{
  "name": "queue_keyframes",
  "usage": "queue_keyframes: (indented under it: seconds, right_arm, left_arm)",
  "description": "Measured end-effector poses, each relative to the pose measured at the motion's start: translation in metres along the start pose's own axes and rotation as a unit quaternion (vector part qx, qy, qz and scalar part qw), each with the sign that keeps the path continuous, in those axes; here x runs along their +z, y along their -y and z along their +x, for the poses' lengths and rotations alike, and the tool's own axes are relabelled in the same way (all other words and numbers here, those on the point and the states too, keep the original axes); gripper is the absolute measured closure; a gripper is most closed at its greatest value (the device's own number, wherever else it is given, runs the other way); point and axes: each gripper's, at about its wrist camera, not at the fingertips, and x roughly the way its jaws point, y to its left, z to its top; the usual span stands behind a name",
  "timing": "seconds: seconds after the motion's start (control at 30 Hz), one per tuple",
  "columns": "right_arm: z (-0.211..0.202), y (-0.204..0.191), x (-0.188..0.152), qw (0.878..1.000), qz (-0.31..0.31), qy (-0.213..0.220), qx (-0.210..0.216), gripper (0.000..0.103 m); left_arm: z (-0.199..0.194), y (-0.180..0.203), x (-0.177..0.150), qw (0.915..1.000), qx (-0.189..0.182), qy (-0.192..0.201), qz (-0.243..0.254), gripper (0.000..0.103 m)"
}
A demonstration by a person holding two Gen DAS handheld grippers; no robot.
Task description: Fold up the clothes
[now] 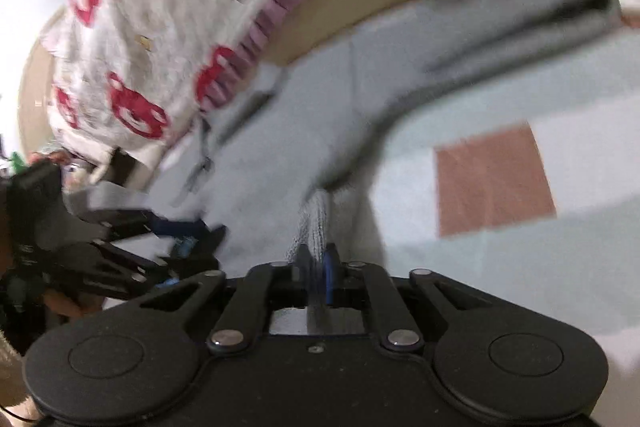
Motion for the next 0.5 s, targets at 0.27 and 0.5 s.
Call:
queue_keyframes:
  seconds: [0.27,0.5]
  right_arm:
    - [-0.046,-0.036,-0.042,0.986,0.0,0.03,-0.163,0.097]
    - [-0.062,-0.01,-0.05,0.987,0.074,0.068,-0.127,0.084]
  left_arm:
    - [-0.023,-0.034,-0.036,0.9988,0.04,-0.018,-0.022,0.032]
    - [-0.058,-0.06,-0.064,0.9966,0.074,-0.01,-0.036,0.031]
